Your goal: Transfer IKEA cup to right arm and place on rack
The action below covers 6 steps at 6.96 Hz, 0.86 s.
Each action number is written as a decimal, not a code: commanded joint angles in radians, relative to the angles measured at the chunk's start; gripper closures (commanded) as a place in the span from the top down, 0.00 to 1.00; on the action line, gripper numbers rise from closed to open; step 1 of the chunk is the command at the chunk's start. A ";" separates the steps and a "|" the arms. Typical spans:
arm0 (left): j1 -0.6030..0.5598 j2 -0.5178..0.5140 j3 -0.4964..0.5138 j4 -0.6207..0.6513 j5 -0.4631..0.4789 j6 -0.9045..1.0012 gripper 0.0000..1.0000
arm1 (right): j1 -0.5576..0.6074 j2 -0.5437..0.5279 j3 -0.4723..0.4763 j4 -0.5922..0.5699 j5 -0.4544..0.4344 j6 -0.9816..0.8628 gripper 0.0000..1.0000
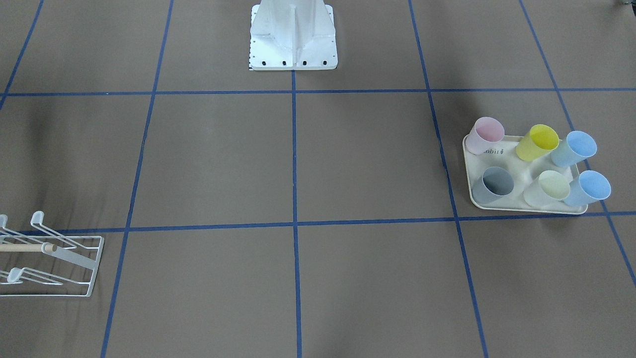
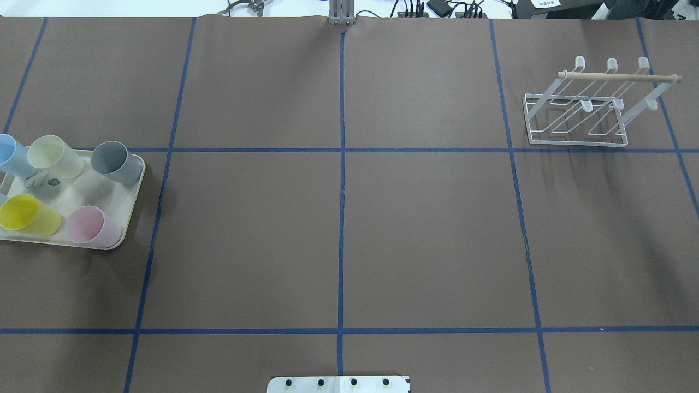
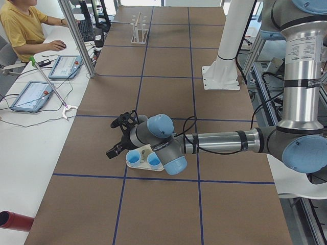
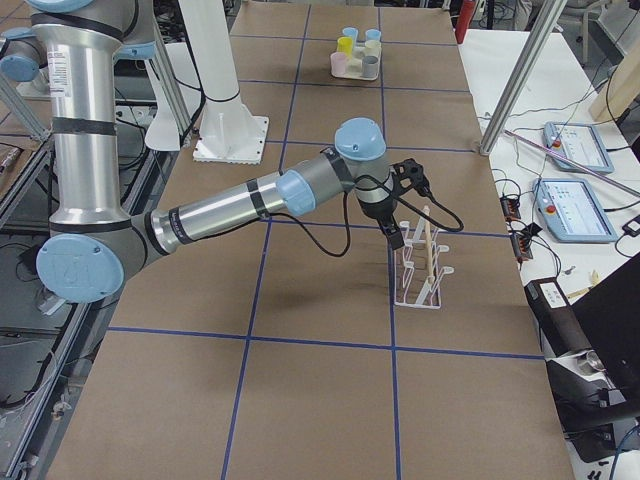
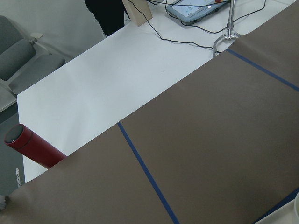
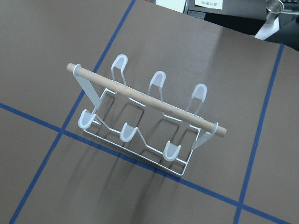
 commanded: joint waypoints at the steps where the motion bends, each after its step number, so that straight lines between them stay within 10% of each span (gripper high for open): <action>1: 0.023 -0.023 0.028 -0.002 -0.001 -0.074 1.00 | -0.064 -0.021 -0.005 0.108 0.012 0.191 1.00; 6: 0.210 -0.041 0.053 -0.010 0.051 -0.501 1.00 | -0.414 0.107 0.069 0.103 -0.238 0.736 1.00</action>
